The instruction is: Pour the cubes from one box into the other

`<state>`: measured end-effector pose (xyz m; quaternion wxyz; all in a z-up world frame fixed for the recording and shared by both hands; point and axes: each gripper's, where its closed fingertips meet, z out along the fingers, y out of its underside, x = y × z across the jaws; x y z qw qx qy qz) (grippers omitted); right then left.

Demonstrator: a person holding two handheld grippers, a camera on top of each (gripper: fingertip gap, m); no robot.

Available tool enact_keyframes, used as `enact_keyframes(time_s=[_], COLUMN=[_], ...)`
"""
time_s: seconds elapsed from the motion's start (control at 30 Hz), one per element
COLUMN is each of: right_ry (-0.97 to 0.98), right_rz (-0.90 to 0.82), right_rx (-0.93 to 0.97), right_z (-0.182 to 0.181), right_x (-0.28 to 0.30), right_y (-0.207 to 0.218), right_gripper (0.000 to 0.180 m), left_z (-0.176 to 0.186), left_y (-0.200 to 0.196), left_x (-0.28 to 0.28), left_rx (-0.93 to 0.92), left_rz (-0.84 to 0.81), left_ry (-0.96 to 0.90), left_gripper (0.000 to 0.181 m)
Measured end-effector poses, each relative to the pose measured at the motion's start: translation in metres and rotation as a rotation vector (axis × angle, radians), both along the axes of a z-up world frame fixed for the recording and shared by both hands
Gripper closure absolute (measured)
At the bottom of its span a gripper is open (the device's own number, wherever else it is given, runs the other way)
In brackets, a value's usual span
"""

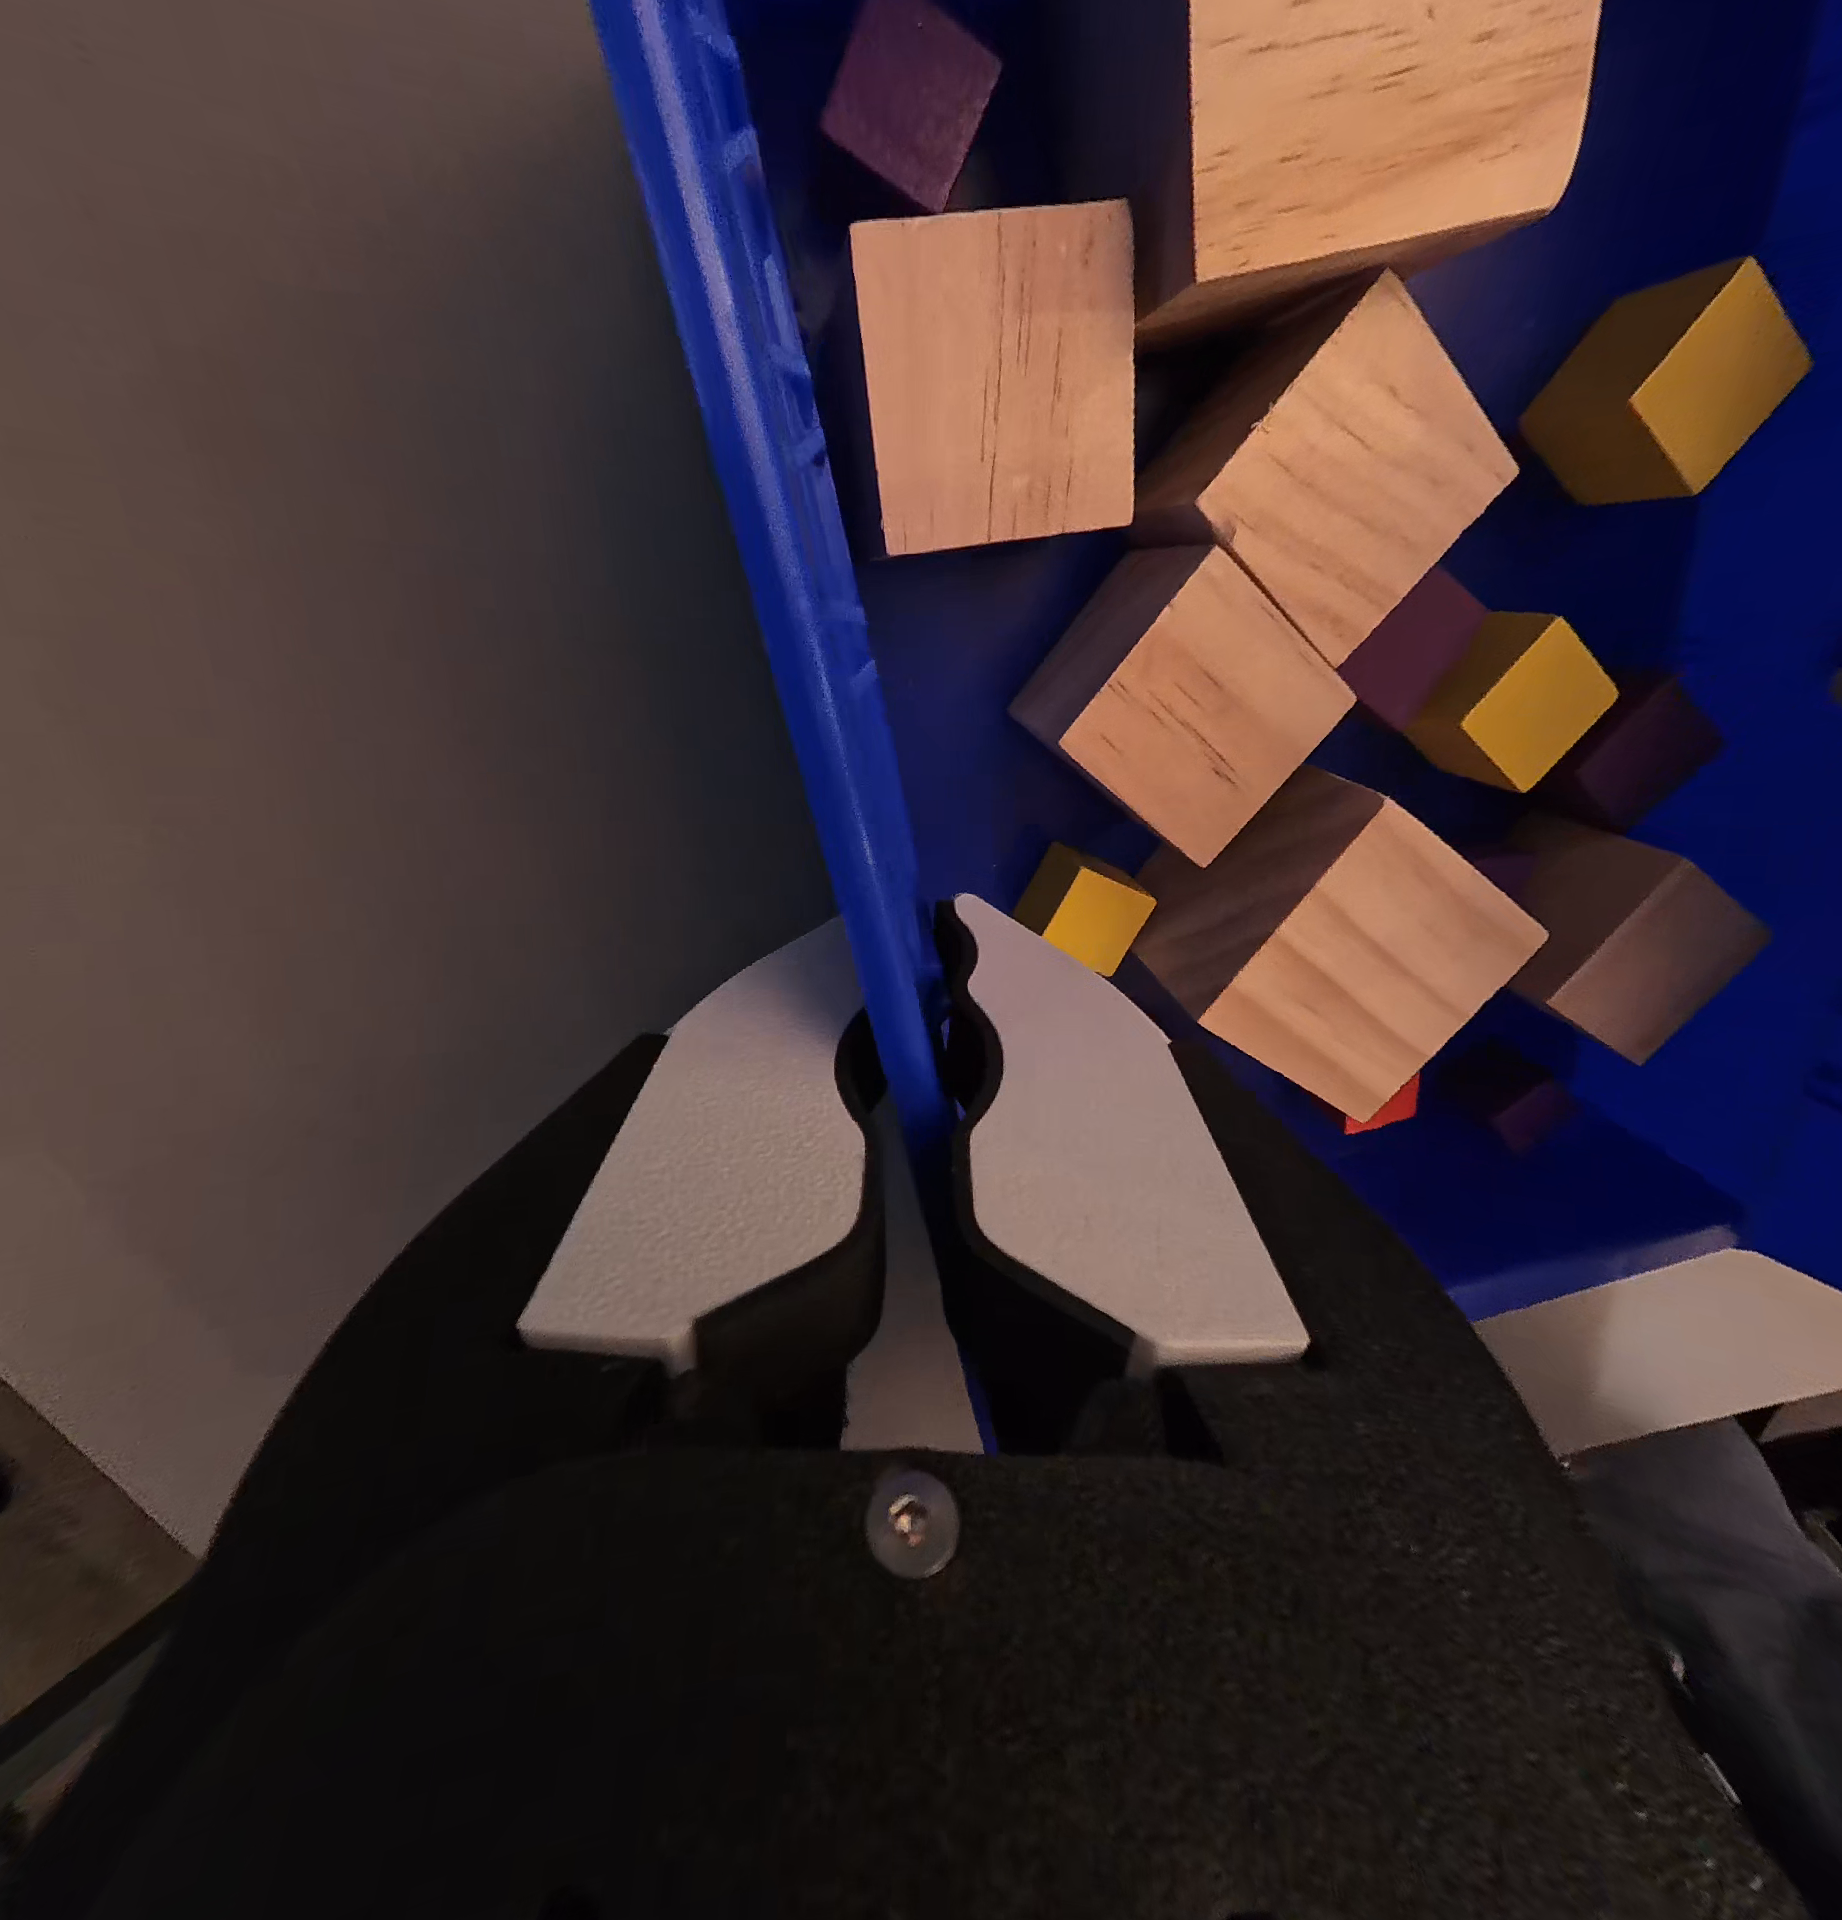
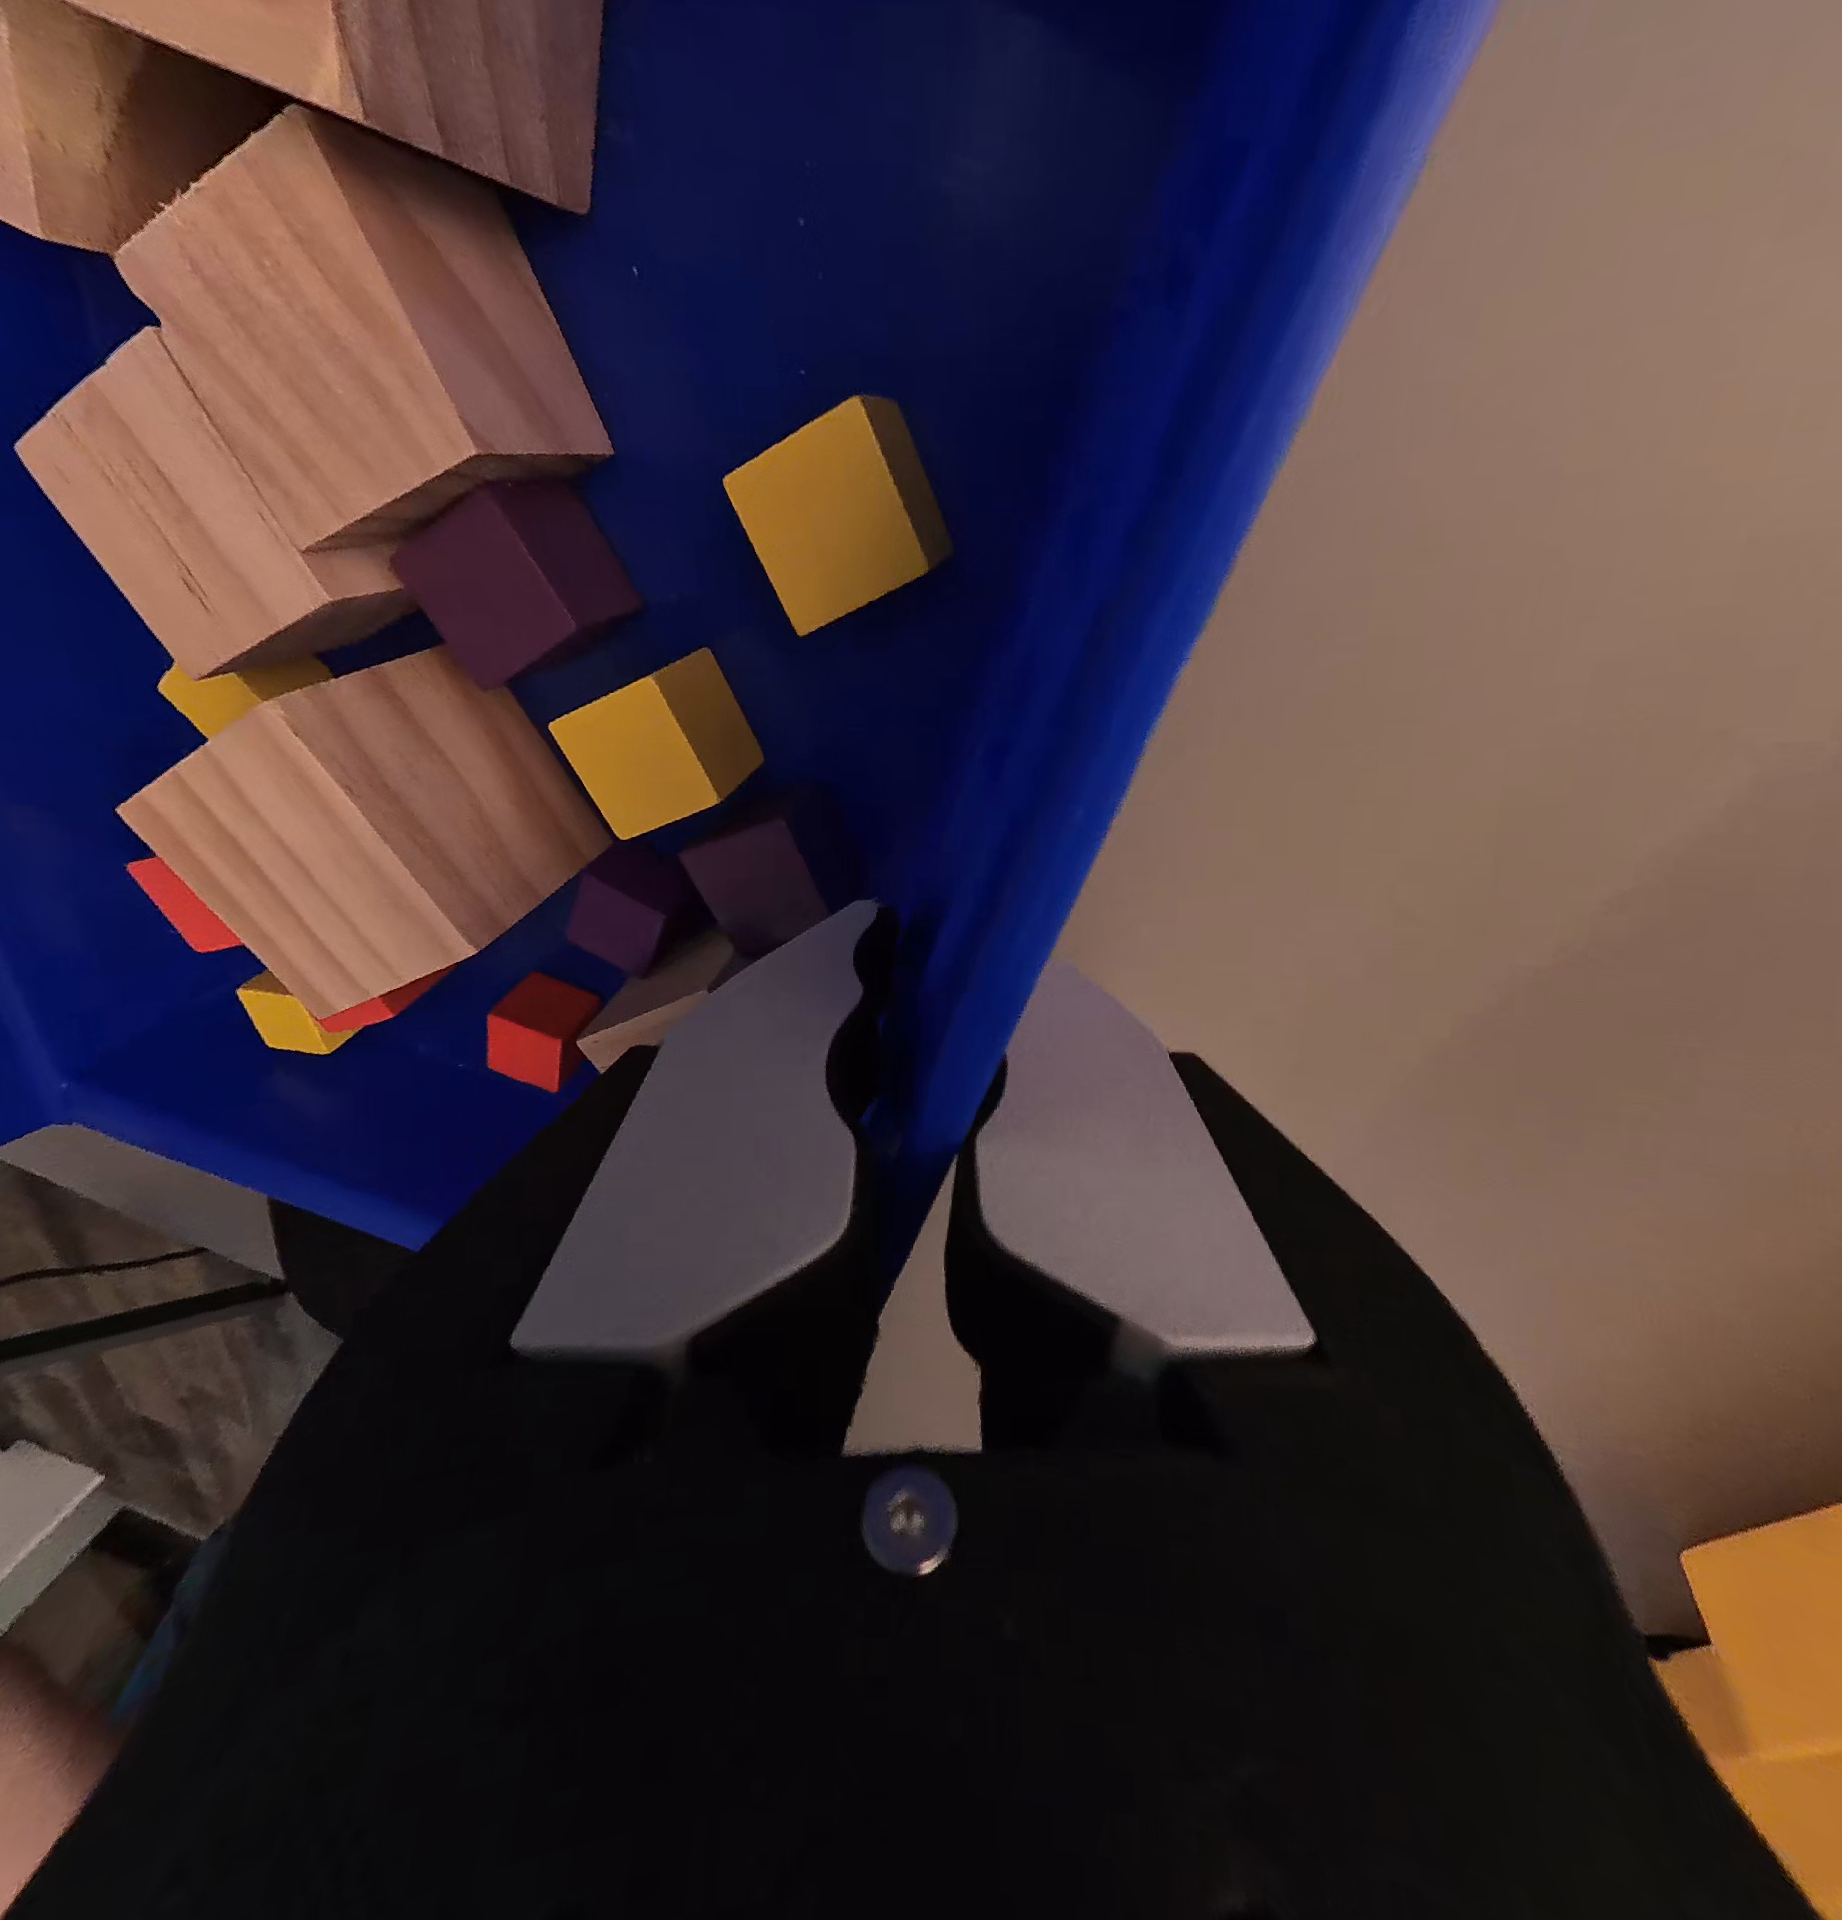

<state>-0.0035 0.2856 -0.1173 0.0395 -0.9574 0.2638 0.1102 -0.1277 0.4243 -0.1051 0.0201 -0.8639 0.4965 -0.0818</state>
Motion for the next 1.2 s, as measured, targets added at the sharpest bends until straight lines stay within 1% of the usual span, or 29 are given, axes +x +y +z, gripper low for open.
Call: enact_keyframes(time_s=[0.1, 0.2, 0.3, 0.4, 0.57, 0.73, 0.83, 0.97, 1.2], right_ry=[0.019, 0.011, -0.012, -0.028, -0.062, -0.099, -0.108, -0.116, -0.169], right_rz=[-0.018, -0.035, -0.049, -0.076, -0.142, -0.230, -0.286, -0.341, -0.398], right_rx=[-0.008, 0.003, 0.019, 0.051, 0.085, 0.085, 0.081, 0.082, 0.112], right_z=[0.005, 0.017, 0.038, 0.067, 0.117, 0.151, 0.161, 0.163, 0.156], right_x=[0.009, 0.024, 0.046, 0.072, 0.118, 0.169, 0.197, 0.232, 0.297], right_y=[-0.016, -0.032, -0.051, -0.075, -0.126, -0.193, -0.232, -0.276, -0.326], right_gripper=[0.172, 0.172, 0.172, 0.172, 0.172, 0.172, 0.172, 0.172, 0.172], left_z=[0.005, 0.019, 0.041, 0.072, 0.121, 0.152, 0.161, 0.163, 0.153], left_y=[-0.015, -0.030, -0.049, -0.071, -0.116, -0.174, -0.209, -0.248, -0.293], left_x=[0.011, 0.028, 0.051, 0.079, 0.136, 0.199, 0.235, 0.279, 0.351], left_rx=[-0.008, 0.015, 0.039, 0.064, 0.088, 0.085, 0.086, 0.079, 0.108], left_rz=[-0.009, -0.030, -0.068, -0.108, -0.180, -0.269, -0.323, -0.381, -0.440], left_ry=[0.016, 0.009, 0.000, -0.027, -0.061, -0.085, -0.086, -0.088, -0.148], left_gripper=[0.175, 0.174, 0.174, 0.174, 0.174, 0.174, 0.174, 0.174, 0.174])
